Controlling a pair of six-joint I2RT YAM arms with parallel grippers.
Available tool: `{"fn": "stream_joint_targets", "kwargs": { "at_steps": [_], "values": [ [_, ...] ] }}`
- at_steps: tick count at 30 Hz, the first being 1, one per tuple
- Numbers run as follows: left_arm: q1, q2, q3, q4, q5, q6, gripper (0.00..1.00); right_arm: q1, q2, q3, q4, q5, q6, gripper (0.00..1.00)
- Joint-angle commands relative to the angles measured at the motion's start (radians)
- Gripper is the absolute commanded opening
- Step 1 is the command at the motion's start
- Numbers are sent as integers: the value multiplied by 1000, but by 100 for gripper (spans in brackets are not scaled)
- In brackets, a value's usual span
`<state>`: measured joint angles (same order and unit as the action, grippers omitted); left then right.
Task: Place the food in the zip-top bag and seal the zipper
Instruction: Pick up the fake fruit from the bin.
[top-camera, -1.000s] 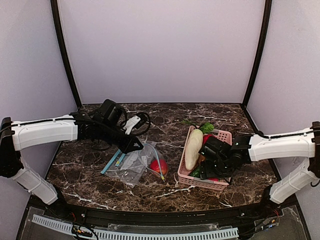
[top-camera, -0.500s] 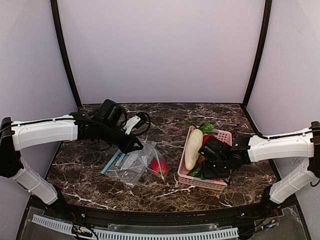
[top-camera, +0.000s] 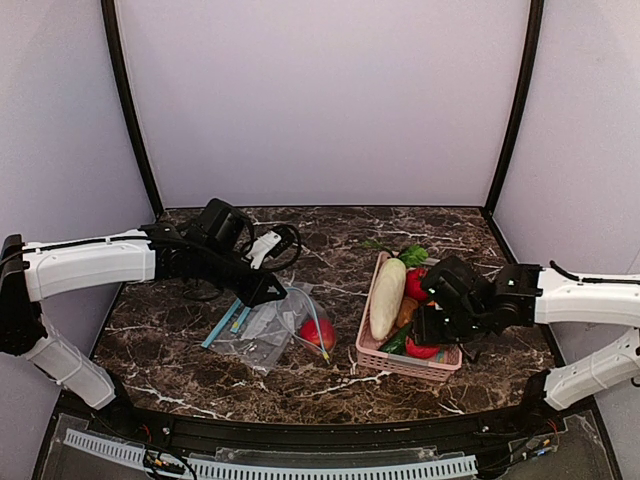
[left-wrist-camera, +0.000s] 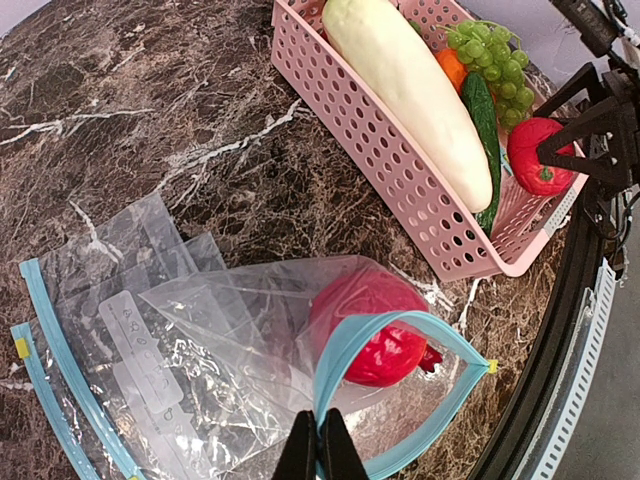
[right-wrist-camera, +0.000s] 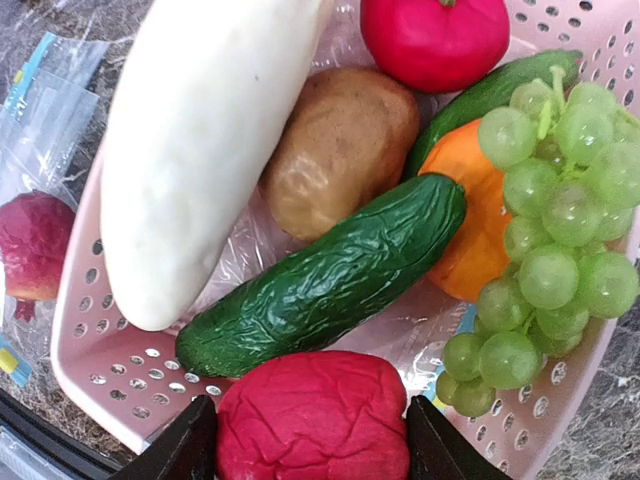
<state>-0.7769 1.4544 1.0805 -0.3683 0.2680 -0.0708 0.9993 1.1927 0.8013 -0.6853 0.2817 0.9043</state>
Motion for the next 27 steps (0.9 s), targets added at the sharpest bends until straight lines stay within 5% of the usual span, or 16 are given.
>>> {"fn": "stream_joint_targets", "kwargs": {
  "at_steps": [1,14,27],
  "values": [
    [4,-38,14,-23,-6,12,1,-5,-62,17,-10,57,-47,60],
    [3,-37,15,-17,38,12,1,34,-197,54,106,31,-235,57],
    [2,-41,13,-3,77,2,1,322,-86,149,417,162,-371,55]
  ]
}}
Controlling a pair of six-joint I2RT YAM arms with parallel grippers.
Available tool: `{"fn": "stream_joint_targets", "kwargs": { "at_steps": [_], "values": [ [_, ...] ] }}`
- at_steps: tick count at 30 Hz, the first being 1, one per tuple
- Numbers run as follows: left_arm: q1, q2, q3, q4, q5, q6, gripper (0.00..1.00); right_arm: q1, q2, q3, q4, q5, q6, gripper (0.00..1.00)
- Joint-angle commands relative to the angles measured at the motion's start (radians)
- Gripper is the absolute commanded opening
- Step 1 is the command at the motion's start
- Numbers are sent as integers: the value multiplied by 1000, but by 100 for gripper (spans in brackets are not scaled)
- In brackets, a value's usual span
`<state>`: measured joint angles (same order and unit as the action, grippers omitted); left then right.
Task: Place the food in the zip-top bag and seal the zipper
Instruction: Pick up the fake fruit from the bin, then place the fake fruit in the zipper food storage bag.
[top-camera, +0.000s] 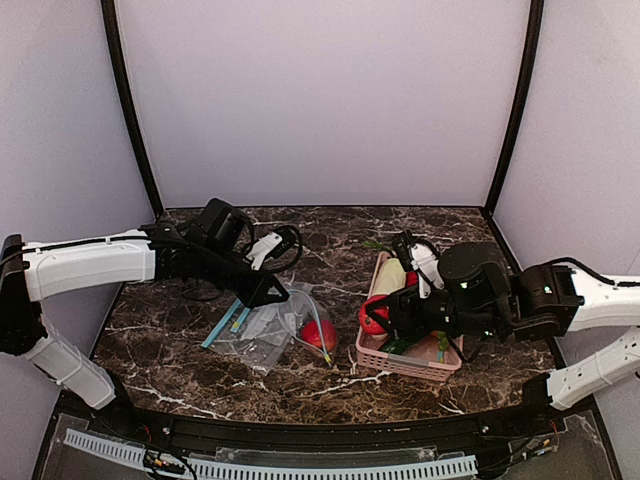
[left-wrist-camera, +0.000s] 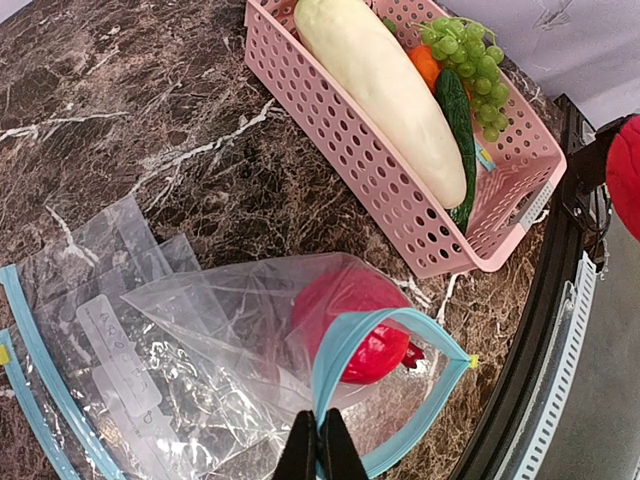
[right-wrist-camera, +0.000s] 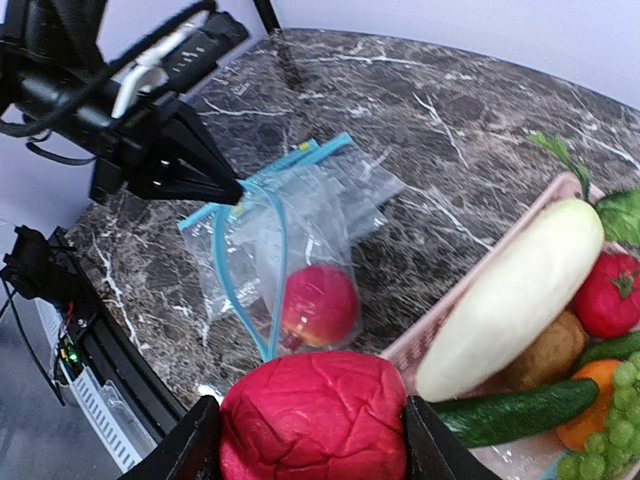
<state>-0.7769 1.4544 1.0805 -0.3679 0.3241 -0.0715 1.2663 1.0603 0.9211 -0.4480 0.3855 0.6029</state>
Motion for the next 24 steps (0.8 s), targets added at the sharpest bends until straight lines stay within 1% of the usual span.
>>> {"fn": "stream_joint_targets", "kwargs": {
  "at_steps": [1,5,10,17,20,24],
  "values": [
    [2,-42,13,-3,22,3,1,66,64,28,220,55,-84,55],
    [3,-44,11,-2,24,1,1,85,148,21,381,14,-120,54],
    [2,-44,10,0,31,-1,1,85,256,35,534,-31,-170,55],
    [2,-43,10,1,38,-2,1,63,382,90,580,-67,-201,55],
    [3,-43,10,1,39,-2,1,39,415,92,619,-113,-203,55],
    [3,-43,10,1,38,-2,1,17,459,104,645,-120,-211,55]
  ]
}}
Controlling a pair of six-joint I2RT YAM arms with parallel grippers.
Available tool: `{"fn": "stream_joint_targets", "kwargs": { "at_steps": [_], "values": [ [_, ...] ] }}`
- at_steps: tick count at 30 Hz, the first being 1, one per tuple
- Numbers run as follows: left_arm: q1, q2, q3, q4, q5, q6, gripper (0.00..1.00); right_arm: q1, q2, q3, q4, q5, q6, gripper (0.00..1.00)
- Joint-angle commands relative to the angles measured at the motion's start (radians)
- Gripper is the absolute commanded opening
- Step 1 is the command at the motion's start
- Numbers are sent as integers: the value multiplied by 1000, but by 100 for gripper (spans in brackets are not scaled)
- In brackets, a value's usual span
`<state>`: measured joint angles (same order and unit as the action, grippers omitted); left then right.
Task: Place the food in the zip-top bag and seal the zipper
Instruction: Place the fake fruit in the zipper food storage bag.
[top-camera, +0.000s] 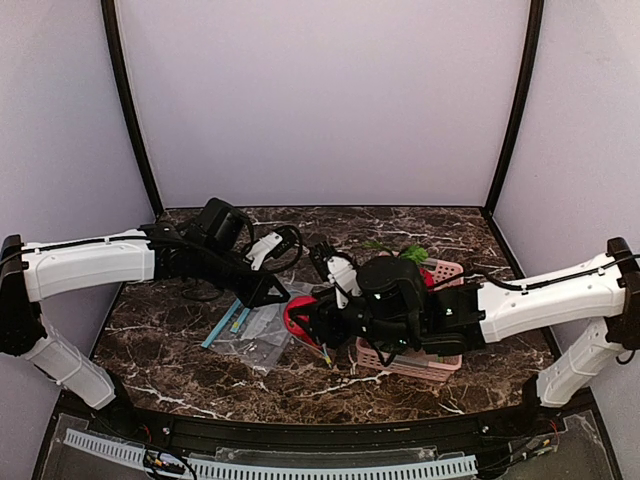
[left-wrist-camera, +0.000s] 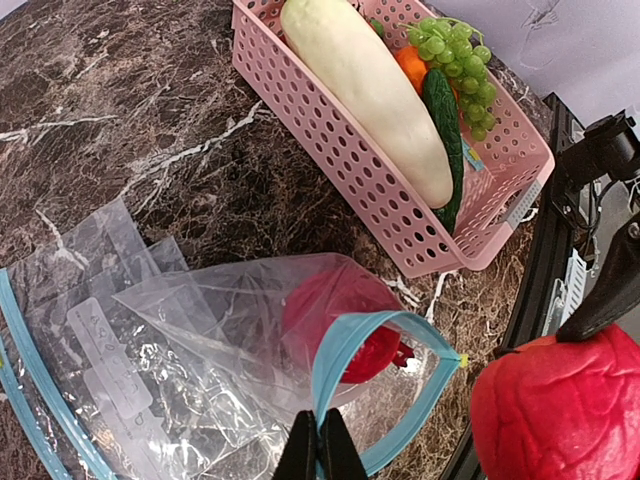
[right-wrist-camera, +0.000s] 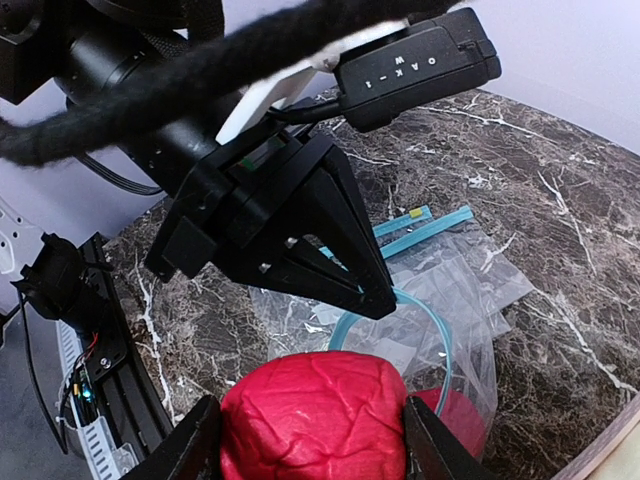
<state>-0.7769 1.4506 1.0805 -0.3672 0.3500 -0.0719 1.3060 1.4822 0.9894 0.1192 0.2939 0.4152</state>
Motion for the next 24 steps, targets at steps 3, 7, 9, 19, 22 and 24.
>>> {"fn": "stream_joint_targets", "kwargs": {
  "at_steps": [3,7,9,19,22,24],
  "values": [
    [2,-40,10,1,14,-3,1,-39,74,50,96,-51,-30,54],
    [2,-39,11,0,17,-3,1,-51,129,82,101,-37,-35,54],
    [3,-38,10,0,18,-3,1,-59,155,99,81,-9,-25,53],
    [3,-41,11,1,22,-5,1,-62,258,188,-20,209,-10,53],
    [2,-41,11,2,21,-4,1,-64,283,204,-43,256,5,52],
    [2,-43,11,2,22,-4,1,-68,293,206,-56,276,26,52]
  ]
}}
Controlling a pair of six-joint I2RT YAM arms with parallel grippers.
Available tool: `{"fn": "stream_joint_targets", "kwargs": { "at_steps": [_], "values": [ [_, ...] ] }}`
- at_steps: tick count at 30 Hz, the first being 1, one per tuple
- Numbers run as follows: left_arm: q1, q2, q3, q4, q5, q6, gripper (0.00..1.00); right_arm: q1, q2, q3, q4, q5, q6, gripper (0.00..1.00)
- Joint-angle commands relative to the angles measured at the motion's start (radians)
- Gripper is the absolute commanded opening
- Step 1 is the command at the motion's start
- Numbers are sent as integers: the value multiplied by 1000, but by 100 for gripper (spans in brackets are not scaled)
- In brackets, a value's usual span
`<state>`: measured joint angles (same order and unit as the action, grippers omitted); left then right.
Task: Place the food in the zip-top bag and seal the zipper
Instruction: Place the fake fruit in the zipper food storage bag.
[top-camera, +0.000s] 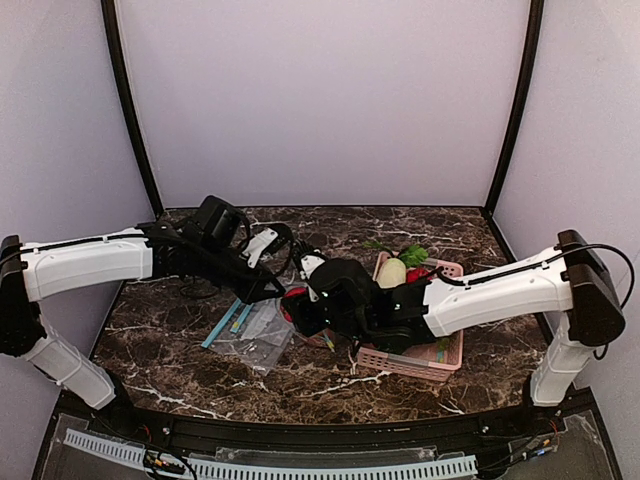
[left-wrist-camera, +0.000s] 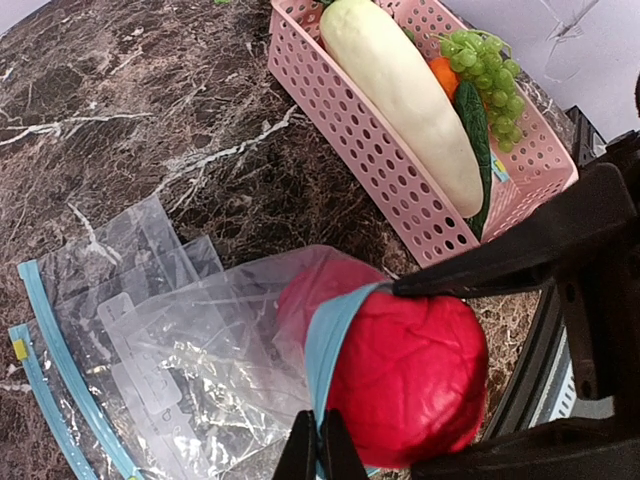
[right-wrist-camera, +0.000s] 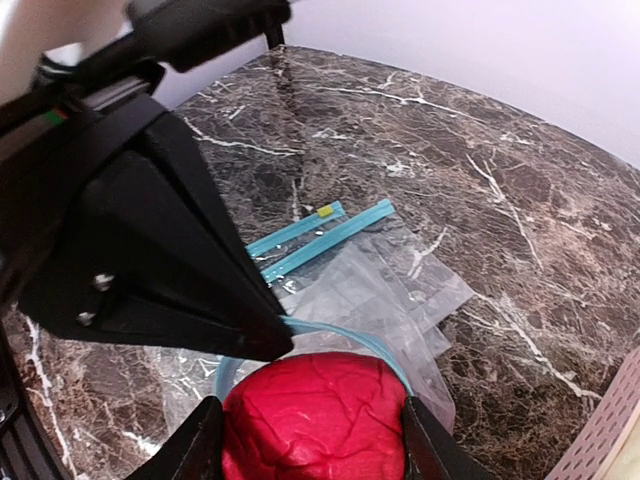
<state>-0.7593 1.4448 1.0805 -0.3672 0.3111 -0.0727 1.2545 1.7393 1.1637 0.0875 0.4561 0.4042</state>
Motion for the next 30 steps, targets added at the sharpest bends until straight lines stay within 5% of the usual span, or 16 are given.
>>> {"fn": "stream_joint_targets", "kwargs": {
  "at_steps": [1,12,21,30],
  "values": [
    [-15,-39,11,1,60,-3,1,-20,39,29,-28,120,47,52],
    [-14,-25,11,4,78,-11,1,-42,76,53,-24,135,91,52],
    [-15,-18,9,7,76,-16,1,-61,85,2,169,6,71,55],
    [-13,-13,14,-18,-9,-24,1,-61,91,-13,220,-112,34,69]
  ]
}}
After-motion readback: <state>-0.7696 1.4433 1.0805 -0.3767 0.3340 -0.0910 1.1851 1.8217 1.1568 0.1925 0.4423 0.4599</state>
